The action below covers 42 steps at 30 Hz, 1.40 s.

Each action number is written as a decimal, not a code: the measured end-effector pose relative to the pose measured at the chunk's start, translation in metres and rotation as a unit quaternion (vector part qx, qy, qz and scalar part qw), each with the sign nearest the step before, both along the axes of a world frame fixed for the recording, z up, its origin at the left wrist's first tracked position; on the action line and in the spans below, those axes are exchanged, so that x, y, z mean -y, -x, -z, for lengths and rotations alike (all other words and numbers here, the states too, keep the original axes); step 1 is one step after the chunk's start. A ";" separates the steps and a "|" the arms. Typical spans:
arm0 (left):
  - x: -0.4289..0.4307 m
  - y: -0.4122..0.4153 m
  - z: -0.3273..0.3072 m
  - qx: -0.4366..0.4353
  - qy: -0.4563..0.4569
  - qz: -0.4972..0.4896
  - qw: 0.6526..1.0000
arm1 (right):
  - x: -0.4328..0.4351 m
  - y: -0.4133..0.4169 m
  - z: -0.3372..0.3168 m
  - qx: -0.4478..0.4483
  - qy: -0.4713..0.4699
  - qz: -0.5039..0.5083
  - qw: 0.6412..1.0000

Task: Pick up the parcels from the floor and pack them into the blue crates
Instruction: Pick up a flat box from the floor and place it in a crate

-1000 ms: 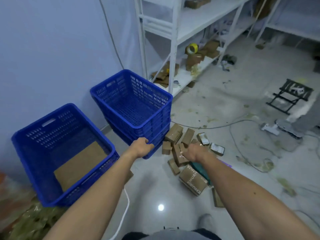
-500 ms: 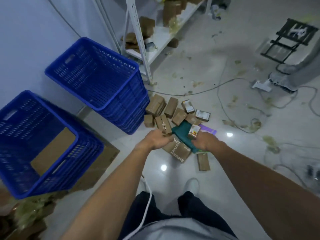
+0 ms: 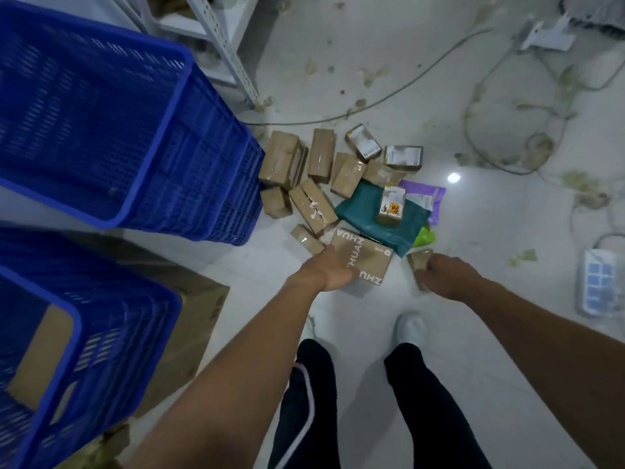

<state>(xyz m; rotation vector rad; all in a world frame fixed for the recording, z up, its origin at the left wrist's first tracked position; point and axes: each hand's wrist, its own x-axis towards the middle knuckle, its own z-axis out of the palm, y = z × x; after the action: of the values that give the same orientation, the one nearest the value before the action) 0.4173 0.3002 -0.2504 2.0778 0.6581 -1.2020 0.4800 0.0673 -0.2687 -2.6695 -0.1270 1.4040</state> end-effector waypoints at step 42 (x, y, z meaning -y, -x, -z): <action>-0.037 0.010 0.318 0.060 -0.008 -0.150 0.987 | -0.017 0.028 0.365 0.046 -0.099 0.413 0.904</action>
<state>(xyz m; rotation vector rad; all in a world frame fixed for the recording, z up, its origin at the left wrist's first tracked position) 0.4072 0.3369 -0.5689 1.9608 0.8897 -0.8978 0.4518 0.0841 -0.6339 -2.1683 0.7254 0.9140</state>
